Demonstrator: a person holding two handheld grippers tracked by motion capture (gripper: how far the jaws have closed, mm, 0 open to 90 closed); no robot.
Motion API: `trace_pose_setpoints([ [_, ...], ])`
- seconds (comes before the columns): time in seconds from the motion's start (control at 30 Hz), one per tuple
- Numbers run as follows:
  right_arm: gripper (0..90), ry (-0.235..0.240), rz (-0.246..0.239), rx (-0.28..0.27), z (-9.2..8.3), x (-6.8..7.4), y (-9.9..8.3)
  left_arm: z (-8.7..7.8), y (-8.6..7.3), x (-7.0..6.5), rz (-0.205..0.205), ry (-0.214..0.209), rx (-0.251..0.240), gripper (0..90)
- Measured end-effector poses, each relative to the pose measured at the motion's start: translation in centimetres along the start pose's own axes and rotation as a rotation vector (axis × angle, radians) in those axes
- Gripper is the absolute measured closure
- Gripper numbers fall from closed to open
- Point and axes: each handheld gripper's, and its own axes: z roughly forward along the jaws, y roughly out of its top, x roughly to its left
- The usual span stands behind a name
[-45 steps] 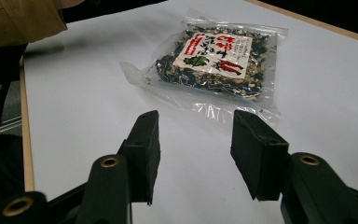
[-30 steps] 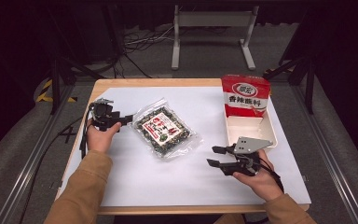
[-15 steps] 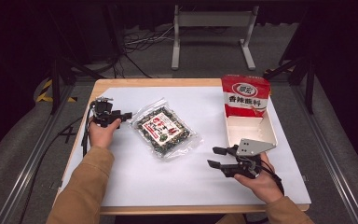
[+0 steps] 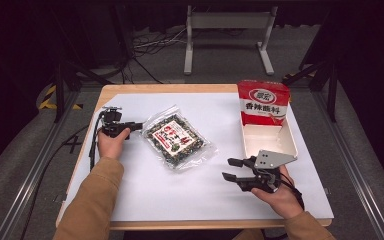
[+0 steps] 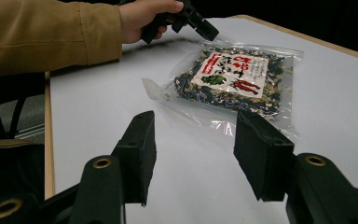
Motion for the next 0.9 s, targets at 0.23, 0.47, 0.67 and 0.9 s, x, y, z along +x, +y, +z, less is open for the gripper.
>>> trace_pose_setpoints([
  [0.23,47.7,0.0,0.003,-0.005,-0.07,0.01,0.02,0.01,-0.05,0.15,-0.014,-0.016,0.008,62.3],
  [0.47,47.0,0.005,0.006,-0.007,-0.05,0.0,0.01,-0.06,-0.04,-0.17,0.009,0.015,0.007,76.2],
  [0.67,46.7,0.004,0.009,-0.008,-0.1,-0.11,0.0,-0.28,0.01,-0.29,0.015,0.026,-0.011,89.7],
  [0.9,46.5,0.002,0.013,-0.009,-0.14,-0.26,-0.06,-0.63,0.09,-0.76,0.051,0.043,-0.021,90.0],
])
